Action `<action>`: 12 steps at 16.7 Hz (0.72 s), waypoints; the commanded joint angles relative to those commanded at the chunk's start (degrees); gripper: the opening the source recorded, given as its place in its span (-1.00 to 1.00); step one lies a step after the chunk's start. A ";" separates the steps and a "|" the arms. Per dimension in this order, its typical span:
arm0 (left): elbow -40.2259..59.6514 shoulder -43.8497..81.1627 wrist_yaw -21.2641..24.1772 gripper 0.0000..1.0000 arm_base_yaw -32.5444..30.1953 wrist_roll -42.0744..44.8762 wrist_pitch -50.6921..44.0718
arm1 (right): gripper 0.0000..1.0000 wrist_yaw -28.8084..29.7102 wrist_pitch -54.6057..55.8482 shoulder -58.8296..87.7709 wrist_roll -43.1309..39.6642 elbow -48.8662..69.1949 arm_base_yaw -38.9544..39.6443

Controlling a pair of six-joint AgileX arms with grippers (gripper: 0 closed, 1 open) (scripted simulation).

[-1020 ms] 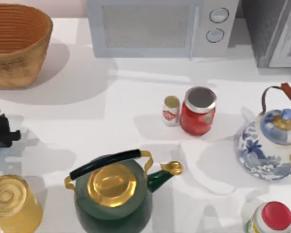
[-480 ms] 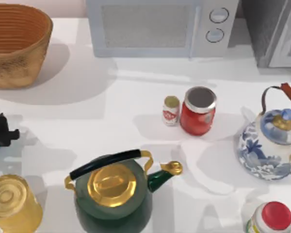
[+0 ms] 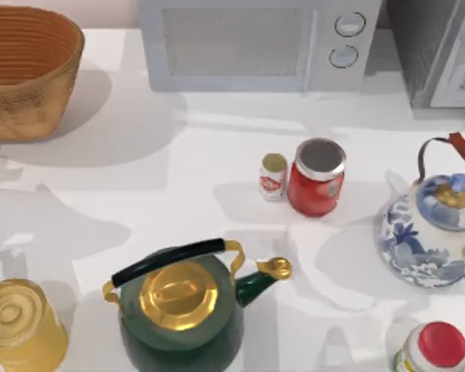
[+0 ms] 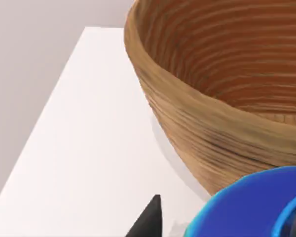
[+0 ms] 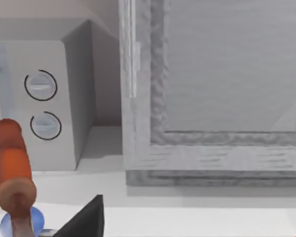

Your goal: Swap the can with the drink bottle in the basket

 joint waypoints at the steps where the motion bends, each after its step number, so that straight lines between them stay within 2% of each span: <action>1: 3.56 -0.75 0.01 -1.00 0.56 0.07 -3.94 | 1.00 0.00 0.00 0.00 0.00 0.00 0.00; 5: 20.19 0.21 -0.31 -1.00 -0.57 -0.31 -20.21 | 1.00 0.00 0.00 0.00 0.00 0.00 0.00; 12: 47.47 8.34 -1.73 -1.00 -9.06 -2.79 -43.55 | 1.00 0.00 0.00 0.00 0.00 0.00 0.00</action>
